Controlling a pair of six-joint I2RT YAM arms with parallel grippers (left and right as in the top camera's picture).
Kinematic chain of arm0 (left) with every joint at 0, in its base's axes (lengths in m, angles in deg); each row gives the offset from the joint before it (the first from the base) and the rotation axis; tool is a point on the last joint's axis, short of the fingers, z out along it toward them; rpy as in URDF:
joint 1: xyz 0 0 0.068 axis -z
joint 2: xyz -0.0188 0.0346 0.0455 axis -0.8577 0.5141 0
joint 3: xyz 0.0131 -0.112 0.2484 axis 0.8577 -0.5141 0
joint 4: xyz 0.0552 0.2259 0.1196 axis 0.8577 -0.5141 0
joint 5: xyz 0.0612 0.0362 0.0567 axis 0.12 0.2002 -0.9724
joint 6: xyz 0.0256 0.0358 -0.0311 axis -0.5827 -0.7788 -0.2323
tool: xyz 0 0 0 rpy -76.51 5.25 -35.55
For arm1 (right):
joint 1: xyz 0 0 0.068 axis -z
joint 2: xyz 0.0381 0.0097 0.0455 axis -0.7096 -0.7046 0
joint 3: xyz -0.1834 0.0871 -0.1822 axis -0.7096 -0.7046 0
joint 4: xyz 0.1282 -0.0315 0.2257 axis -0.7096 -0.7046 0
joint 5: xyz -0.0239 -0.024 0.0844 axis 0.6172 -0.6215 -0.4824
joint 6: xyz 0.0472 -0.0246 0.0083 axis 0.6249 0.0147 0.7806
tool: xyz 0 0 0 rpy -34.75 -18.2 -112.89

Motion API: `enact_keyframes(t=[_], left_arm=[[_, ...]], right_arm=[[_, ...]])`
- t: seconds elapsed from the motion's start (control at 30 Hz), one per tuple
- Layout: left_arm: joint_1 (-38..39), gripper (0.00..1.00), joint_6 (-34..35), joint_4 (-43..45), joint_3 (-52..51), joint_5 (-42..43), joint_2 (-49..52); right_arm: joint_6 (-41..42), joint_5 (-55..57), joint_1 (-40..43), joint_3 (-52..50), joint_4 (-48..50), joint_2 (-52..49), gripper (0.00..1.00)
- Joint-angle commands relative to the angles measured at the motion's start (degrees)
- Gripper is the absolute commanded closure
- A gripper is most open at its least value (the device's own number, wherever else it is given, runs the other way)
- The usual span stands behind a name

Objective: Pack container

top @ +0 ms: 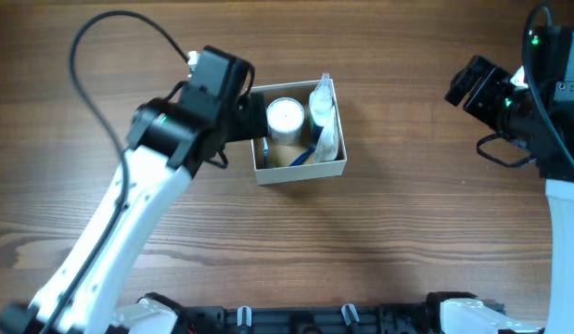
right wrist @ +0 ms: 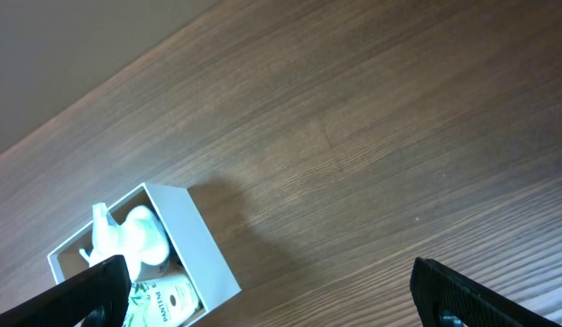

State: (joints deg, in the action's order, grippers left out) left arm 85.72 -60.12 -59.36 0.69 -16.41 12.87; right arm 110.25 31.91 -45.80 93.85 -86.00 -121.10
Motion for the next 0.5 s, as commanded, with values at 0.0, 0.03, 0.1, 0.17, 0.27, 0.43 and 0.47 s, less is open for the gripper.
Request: enact_keyframes(t=[0.0, 0.03, 0.1, 0.17, 0.27, 0.43, 0.47], left_arm=[[1.2, 0.00, 0.1, -0.3, 0.1, -0.3, -6.3], [1.3, 0.00, 0.1, -0.3, 0.1, -0.3, -7.5], [1.4, 0.00, 0.1, -1.5, 0.1, -0.3, -9.3], [1.4, 0.00, -0.2, -2.8, 0.1, -0.4, -10.7], [1.3, 0.00, -1.2, -3.3, 0.1, -0.4, -12.8], [1.3, 0.00, -1.2, -1.8, 0.0, -4.4, -15.2], [1.2, 0.00, -1.2, -1.8, 0.0, -5.2, -15.4]], right_arm=[[0.3, -0.3, 0.1, 0.1, 0.2, -0.2, 0.00], [0.3, -0.3, 0.1, 0.1, 0.2, -0.2, 0.00], [0.3, -0.3, 0.1, 0.1, 0.1, -0.2, 0.00], [0.3, -0.3, 0.1, 0.1, 0.1, -0.2, 0.00], [0.3, -0.3, 0.1, 0.1, 0.2, -0.2, 0.00], [0.3, -0.3, 0.1, 0.1, 0.2, -0.2, 0.00], [0.3, -0.3, 0.1, 0.1, 0.2, -0.2, 0.00]])
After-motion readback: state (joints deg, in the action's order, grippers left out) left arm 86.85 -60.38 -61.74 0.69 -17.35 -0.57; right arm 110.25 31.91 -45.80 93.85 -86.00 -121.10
